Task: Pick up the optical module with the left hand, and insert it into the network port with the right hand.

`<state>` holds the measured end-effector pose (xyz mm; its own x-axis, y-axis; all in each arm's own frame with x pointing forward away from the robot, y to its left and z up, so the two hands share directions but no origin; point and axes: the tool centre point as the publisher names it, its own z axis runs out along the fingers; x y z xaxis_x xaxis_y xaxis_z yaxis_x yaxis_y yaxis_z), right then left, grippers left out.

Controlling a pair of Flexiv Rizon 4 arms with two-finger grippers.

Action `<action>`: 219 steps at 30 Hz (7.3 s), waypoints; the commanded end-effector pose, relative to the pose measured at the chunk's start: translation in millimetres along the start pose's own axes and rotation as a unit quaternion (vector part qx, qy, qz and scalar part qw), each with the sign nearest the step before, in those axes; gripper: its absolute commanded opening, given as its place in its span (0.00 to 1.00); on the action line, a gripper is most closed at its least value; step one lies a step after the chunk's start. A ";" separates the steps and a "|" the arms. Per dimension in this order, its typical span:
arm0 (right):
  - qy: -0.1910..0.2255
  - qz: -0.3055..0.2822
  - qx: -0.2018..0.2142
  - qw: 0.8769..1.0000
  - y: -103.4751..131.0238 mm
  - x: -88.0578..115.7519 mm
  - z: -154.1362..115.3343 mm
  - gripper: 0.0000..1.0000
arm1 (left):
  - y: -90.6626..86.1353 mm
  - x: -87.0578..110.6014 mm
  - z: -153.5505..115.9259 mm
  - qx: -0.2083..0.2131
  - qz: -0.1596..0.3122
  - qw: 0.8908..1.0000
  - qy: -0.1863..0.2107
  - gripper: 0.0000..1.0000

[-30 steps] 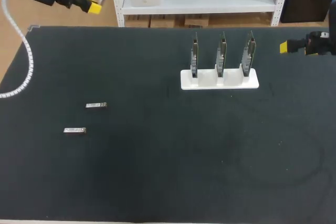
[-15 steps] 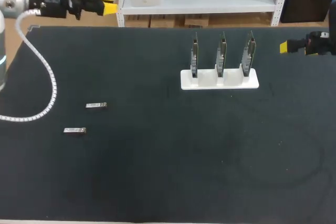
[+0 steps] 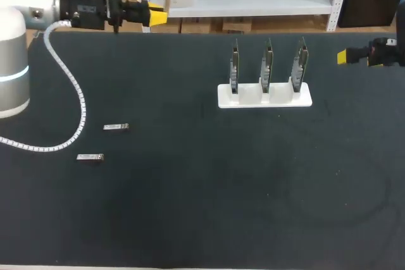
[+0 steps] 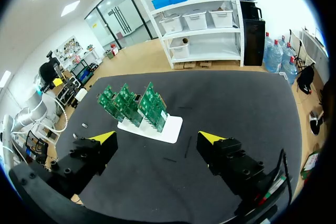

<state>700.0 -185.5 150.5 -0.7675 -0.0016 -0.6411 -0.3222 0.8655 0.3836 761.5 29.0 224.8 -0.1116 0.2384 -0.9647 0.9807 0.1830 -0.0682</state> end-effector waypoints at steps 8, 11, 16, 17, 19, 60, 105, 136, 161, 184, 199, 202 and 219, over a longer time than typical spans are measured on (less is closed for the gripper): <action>-0.001 0.000 0.002 1.000 0.7 0.3 -0.2 1.00 | -17.0 -3.5 43.7 0.046 0.000 0.999 -0.006 0.00; -0.001 0.000 0.002 1.000 0.7 0.3 -0.2 1.00 | -21.6 -6.9 53.1 0.058 -0.009 0.998 -0.012 0.00; -0.001 0.000 0.002 1.000 0.7 0.3 -0.2 1.00 | -31.4 -9.2 72.9 0.082 -0.007 0.997 -0.015 0.00; -0.001 0.000 0.002 1.000 0.7 0.3 -0.2 1.00 | -33.3 -9.5 77.2 0.086 -0.008 0.996 -0.014 0.00; -0.001 0.000 0.002 1.000 0.7 0.3 -0.2 1.00 | -37.3 -10.0 85.8 0.098 -0.004 0.995 -0.015 0.00; -0.001 0.000 0.002 1.000 0.7 0.3 -0.2 1.00 | -18.2 -3.3 150.8 0.111 -0.029 0.989 -0.088 0.00; -0.001 0.000 0.002 1.000 0.7 0.3 -0.2 1.00 | -7.1 24.2 157.8 0.091 -0.013 0.993 -0.076 0.00; 0.022 -0.195 -0.157 0.968 21.6 -60.7 16.1 1.00 | -6.8 26.7 157.6 0.090 -0.015 0.993 -0.076 0.00; 0.042 -0.306 -0.284 0.908 81.8 -85.8 65.5 1.00 | -6.8 26.7 157.6 0.090 -0.015 0.993 -0.076 0.00; 0.041 -0.392 -0.295 0.871 123.5 -90.4 93.0 1.00 | -6.8 26.7 157.6 0.090 -0.015 0.993 -0.076 0.00; 0.030 -0.397 -0.312 0.863 137.4 -97.0 106.1 1.00 | -6.8 26.7 157.6 0.090 -0.015 0.993 -0.076 0.00; 0.033 -0.401 -0.322 0.857 141.6 -98.7 109.3 1.00 | -6.8 26.7 157.6 0.090 -0.015 0.993 -0.076 0.00; 0.050 -0.424 -0.352 0.833 163.5 -104.5 122.2 1.00 | -6.8 26.7 157.6 0.090 -0.015 0.993 -0.076 0.00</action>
<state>789.7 14.7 199.0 -0.1309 -0.5330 -0.8360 -0.9908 0.0404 0.1294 775.2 -115.7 159.6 -0.1280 0.0845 -0.9882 0.9918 0.0148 -0.1272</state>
